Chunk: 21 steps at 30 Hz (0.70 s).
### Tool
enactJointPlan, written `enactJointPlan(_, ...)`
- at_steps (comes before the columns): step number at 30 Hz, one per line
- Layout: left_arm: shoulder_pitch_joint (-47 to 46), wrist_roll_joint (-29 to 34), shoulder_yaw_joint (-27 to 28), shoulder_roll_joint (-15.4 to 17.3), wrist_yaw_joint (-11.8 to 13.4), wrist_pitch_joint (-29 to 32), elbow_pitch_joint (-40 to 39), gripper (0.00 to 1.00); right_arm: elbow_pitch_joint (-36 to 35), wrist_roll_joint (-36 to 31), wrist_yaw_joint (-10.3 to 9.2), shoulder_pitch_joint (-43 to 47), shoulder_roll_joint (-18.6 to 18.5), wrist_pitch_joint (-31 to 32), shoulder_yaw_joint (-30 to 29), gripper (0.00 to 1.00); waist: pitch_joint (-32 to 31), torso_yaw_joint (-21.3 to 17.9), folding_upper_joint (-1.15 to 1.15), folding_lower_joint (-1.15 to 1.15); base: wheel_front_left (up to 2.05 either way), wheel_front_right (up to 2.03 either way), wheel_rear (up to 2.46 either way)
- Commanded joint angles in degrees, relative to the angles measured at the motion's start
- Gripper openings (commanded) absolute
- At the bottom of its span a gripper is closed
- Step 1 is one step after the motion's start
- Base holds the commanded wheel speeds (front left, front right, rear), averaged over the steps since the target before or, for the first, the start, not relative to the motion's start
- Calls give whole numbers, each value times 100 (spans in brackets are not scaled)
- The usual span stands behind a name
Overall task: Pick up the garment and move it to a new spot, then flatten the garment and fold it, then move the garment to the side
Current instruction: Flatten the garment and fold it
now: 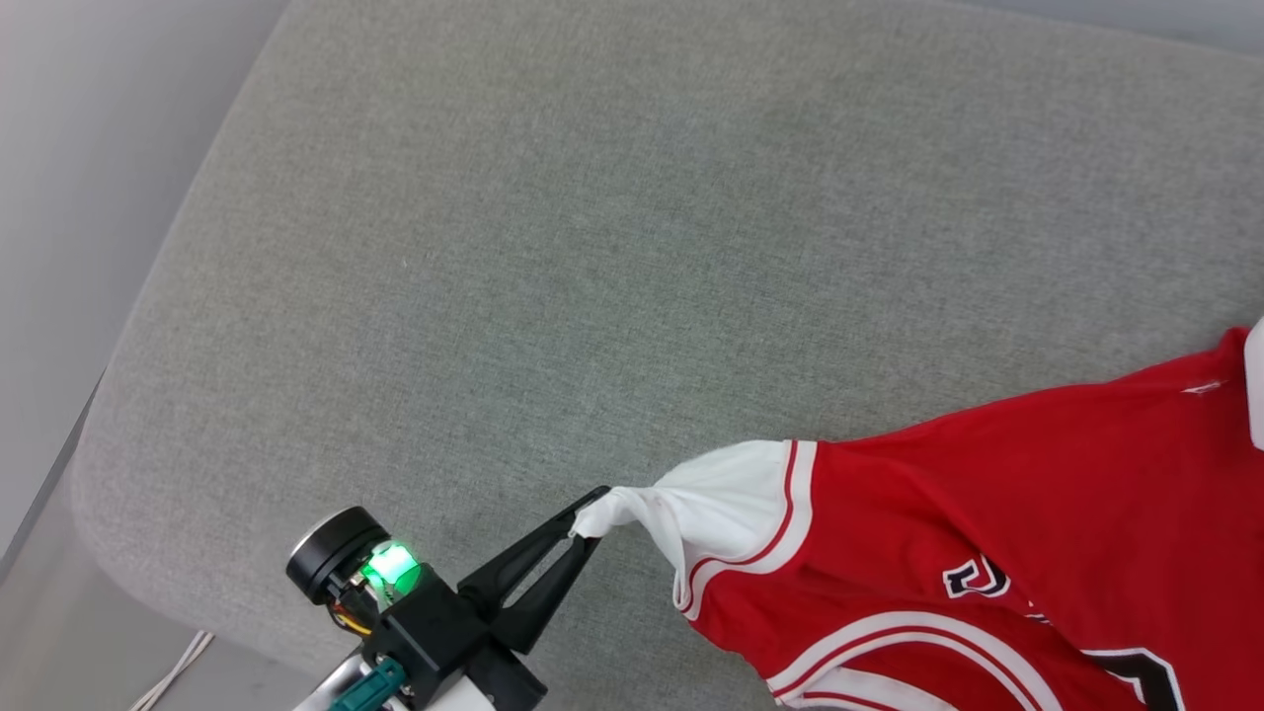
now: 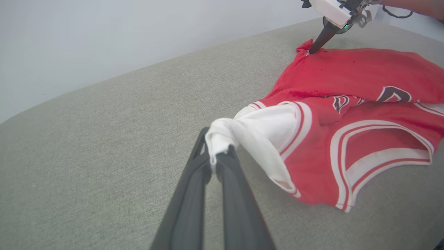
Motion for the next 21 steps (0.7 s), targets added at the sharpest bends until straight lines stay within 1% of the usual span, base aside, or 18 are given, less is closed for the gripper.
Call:
enactJointPlan(1, -20, 13, 61, 74, 22, -22, 4, 0, 316, 84, -3, 206, 155, -132, 105, 0, -261, -166, 0, -1, 0, 0, 0)
enactJointPlan(5, 59, -27, 143, 252, 67, 23, -60, 0, 334, 213, -3, -140, 216, -581, 133, 0, -660, -383, 0, -1, 0, 0, 0)
enactJointPlan(8, 97, -76, 249, 434, 97, 95, -168, 0, 317, 326, -4, -305, 136, -1006, 212, 0, -972, -558, 0, -1, 0, 0, 0)
enactJointPlan(11, 98, -83, 369, 655, 149, 184, -299, 0, 288, 510, -3, -416, 109, -1282, 370, 0, -1257, -756, 0, -1, 0, 0, 0)
enactJointPlan(13, 54, -84, 490, 802, 180, 239, -403, 0, 233, 673, -4, -520, 62, -1383, 399, 0, -1416, -876, 0, -1, 0, 0, 0)
enactJointPlan(14, 54, -84, 490, 802, 180, 239, -403, 0, 233, 673, -4, -520, 62, -1383, 399, 0, -1416, -876, 0, -1, 0, 0, 0)
enactJointPlan(18, -110, -176, 794, 1030, 275, 268, -615, 0, -35, 944, -3, -701, -67, -1565, 442, 0, -1655, -1089, 0, -1, 0, 0, 0)
enactJointPlan(21, -212, -198, 1051, 1250, 322, 275, -631, 0, -277, 1149, -4, -848, -54, -1715, 326, 0, -1841, -1255, 0, -1, 0, 0, 0)
